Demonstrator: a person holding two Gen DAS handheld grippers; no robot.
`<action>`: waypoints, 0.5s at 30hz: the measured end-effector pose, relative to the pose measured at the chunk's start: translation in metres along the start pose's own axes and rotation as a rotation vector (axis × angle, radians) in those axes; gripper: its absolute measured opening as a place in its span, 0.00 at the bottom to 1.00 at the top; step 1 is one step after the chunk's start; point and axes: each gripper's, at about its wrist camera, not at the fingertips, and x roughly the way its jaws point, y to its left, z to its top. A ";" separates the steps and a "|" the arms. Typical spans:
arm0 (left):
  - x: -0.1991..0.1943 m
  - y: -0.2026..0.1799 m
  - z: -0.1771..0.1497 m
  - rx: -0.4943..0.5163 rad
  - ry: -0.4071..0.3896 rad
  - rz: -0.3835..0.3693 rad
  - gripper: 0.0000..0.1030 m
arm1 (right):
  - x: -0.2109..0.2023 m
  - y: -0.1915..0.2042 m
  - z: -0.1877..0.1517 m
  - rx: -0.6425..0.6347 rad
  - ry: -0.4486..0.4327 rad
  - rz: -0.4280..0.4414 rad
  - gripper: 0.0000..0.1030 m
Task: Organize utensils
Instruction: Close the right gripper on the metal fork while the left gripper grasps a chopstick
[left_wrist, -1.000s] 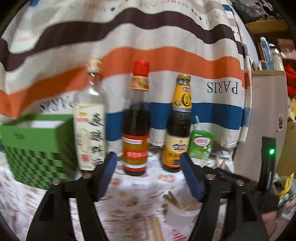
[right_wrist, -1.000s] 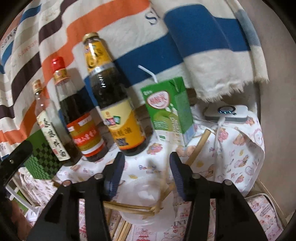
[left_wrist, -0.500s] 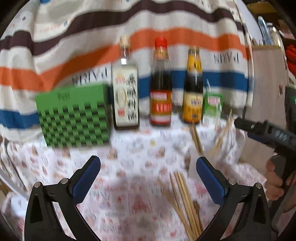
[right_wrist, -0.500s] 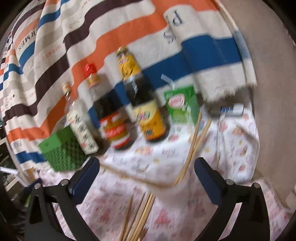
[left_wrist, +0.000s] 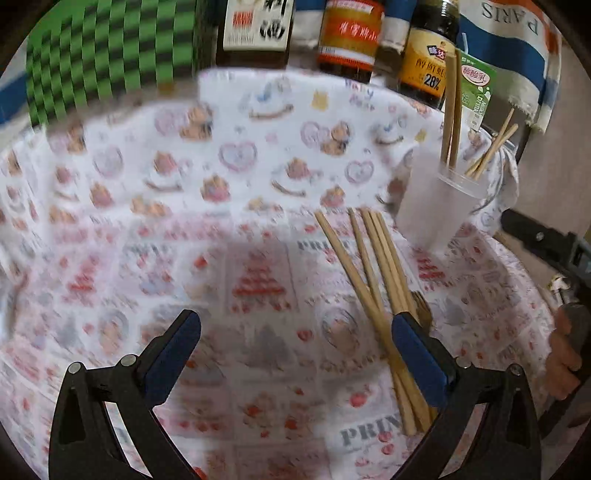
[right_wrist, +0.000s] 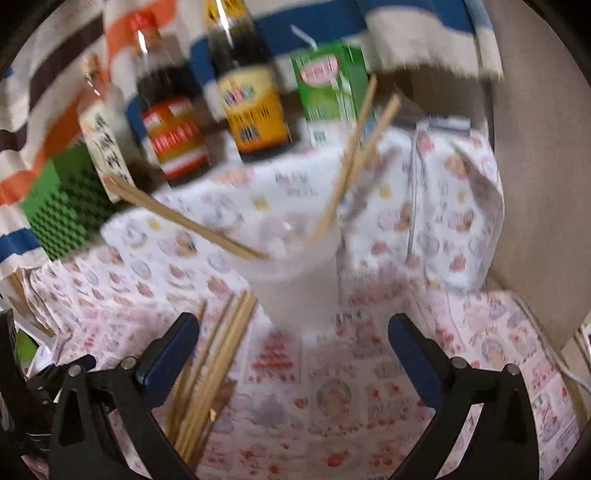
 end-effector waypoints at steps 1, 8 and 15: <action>0.001 -0.001 -0.002 0.011 0.007 -0.015 1.00 | 0.003 -0.001 -0.001 0.004 0.019 0.007 0.99; 0.004 0.002 -0.008 0.035 0.034 -0.005 0.78 | 0.006 0.002 -0.007 -0.046 0.023 -0.018 0.99; 0.010 0.001 -0.014 -0.023 0.085 -0.035 0.46 | 0.004 0.003 -0.005 -0.060 0.016 0.014 0.69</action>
